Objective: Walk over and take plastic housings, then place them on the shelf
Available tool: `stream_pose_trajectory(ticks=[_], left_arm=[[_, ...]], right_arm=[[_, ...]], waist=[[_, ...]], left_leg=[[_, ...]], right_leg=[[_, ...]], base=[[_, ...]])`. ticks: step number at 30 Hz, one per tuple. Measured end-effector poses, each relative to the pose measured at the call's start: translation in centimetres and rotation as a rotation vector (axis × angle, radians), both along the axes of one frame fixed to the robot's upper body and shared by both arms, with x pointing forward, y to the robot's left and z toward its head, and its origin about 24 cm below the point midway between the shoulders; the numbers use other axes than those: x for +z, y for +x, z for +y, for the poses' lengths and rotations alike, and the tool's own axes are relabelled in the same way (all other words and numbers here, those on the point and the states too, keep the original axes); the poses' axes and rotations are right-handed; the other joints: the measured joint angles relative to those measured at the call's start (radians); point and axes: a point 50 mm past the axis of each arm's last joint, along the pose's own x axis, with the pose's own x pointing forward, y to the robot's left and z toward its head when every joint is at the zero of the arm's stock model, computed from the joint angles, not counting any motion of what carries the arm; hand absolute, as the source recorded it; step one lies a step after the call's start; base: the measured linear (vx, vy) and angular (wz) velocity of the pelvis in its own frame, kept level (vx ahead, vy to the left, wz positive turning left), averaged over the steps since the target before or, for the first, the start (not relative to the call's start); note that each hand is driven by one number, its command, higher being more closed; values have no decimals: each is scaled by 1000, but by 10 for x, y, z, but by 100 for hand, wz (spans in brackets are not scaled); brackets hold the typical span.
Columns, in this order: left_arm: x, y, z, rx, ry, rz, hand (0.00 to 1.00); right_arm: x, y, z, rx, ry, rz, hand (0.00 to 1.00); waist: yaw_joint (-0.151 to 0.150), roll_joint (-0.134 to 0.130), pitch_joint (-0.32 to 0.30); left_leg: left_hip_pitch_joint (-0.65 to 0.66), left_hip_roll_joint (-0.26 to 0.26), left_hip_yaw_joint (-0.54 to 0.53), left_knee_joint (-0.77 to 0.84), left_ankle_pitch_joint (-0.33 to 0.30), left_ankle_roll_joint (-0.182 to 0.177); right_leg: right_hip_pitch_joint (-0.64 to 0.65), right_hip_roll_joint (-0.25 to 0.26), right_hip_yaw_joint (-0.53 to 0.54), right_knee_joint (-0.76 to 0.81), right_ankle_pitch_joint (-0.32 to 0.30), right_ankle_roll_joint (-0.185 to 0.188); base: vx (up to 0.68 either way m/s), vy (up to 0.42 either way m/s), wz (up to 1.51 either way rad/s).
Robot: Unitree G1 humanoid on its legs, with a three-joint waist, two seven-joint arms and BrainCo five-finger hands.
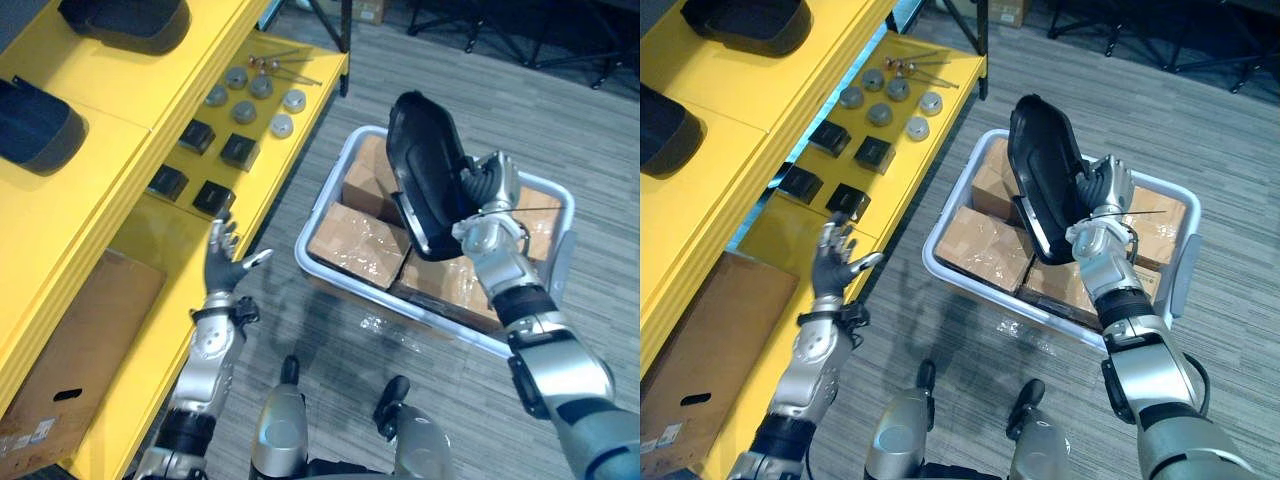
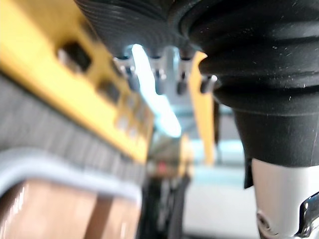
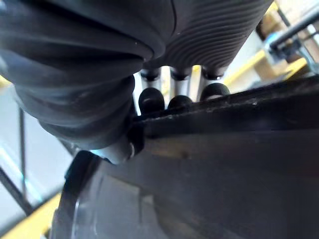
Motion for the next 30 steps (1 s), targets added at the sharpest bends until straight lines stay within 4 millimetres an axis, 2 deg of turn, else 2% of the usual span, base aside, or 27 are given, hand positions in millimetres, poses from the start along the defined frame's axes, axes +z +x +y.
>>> stream_pose_trajectory(ticks=[1, 4, 7, 8, 10, 16, 23, 30], left_arm=[[-1, 5, -4, -17, 0, 22, 0], [-2, 28, -15, -52, -95, 106, 0], [-1, 40, -26, -72, -152, 152, 0], [2, 43, -28, -81, -166, 152, 0], [16, 49, -32, -95, -218, 119, 0], [41, 57, -43, -124, -313, 46, 0], [59, 58, -47, -181, -440, -54, 0], [81, 56, -50, -209, -471, -147, 0]], right_arm=[[5, 1, 4, 9, 2, -18, 100], [39, 5, 30, 83, -2, -149, 100], [58, 5, 46, 135, 2, -236, 100], [65, 4, 52, 154, 3, -263, 100], [81, 0, 62, 205, -15, -338, 100], [88, -5, 77, 274, -30, -397, 100], [88, -14, 99, 376, -37, -438, 100], [68, -18, 111, 437, -1, -407, 100]], waist=[[-2, 0, 0], [-24, -11, -2], [-35, -19, -3], [-49, -21, -2], [-59, -27, 1], [-106, -27, 1], [-118, -27, 1], [-135, -27, 1]], left_leg=[[-5, 3, 7, 4, 0, 0], [-41, 17, 38, 9, -1, -1], [-53, 23, 67, 21, -1, -1], [-61, 26, 68, 29, -1, -2], [-66, 32, 90, 31, -1, -2], [-62, 32, 116, 40, -2, -1], [-46, 32, 138, 38, -4, 0], [-44, 29, 141, 36, -6, 1]], right_leg=[[-1, 5, 5, -13, 11, -1], [-38, 29, 31, -64, 60, -12], [-55, 44, 57, -86, 86, -17], [-60, 46, 59, -87, 90, -20], [-82, 52, 84, -88, 101, -24], [-89, 57, 110, -87, 110, -18], [-87, 61, 136, -98, 122, -21], [-70, 64, 135, -141, 148, -21]], base=[[-163, 7, -32], [-138, -7, -29], [-97, -6, -31], [-57, 3, -25], [-38, -2, -29], [0, 6, -13], [-5, 15, -10], [-6, 8, -2]])
